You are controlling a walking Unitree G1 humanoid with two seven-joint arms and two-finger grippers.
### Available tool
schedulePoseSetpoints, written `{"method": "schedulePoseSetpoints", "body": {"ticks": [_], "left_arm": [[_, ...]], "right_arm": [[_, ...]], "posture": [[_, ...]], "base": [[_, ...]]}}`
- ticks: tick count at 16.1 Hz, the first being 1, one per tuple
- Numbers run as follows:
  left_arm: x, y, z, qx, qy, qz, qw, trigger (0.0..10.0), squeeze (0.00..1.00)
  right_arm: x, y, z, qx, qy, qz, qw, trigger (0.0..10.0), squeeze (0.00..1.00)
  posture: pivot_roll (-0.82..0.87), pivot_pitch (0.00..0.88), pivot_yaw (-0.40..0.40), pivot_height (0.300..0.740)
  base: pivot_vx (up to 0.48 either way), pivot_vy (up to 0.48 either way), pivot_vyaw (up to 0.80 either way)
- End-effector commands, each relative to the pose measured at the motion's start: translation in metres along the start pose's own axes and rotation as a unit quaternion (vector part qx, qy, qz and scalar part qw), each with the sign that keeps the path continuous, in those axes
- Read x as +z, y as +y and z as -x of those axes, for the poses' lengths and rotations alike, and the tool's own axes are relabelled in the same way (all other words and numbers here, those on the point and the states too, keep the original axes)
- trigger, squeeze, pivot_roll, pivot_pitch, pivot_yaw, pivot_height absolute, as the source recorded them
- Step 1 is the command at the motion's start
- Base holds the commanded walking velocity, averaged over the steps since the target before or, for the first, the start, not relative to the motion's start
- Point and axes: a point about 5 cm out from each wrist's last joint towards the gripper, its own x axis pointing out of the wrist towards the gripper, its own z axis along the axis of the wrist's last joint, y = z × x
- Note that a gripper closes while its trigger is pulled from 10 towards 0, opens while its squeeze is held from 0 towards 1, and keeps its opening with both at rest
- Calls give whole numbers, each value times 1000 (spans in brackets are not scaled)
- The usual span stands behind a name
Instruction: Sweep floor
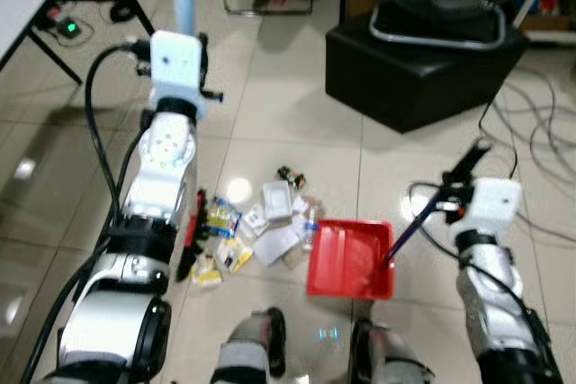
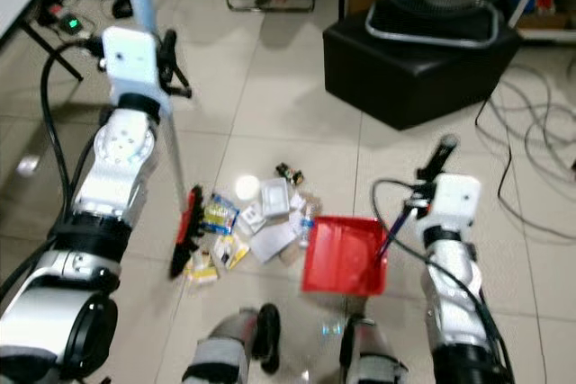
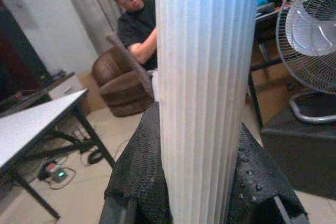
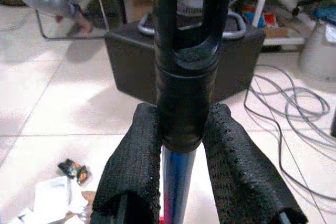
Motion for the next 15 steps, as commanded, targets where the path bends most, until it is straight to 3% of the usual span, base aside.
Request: {"method": "schedulePoseSetpoints", "body": {"ticks": [1, 4, 15], "left_arm": [[5, 6, -1, 6, -14, -1, 1000, 10000, 0], [5, 5, -1, 4, -14, 1, 1000, 10000, 0], [4, 2, 1, -7, -14, 5, 1000, 10000, 0]], "right_arm": [[5, 5, 1, 5, -12, -7, 1000, 10000, 0], [5, 5, 2, 3, -12, -8, 1000, 10000, 0], [3, 7, 3, 6, -7, -11, 1000, 10000, 0]], "posture": [[-31, 316, 132, 740], [-31, 315, 136, 740], [-26, 318, 138, 740]], "base": [[319, 0, 0], [306, 0, 0], [0, 0, 0]]}}
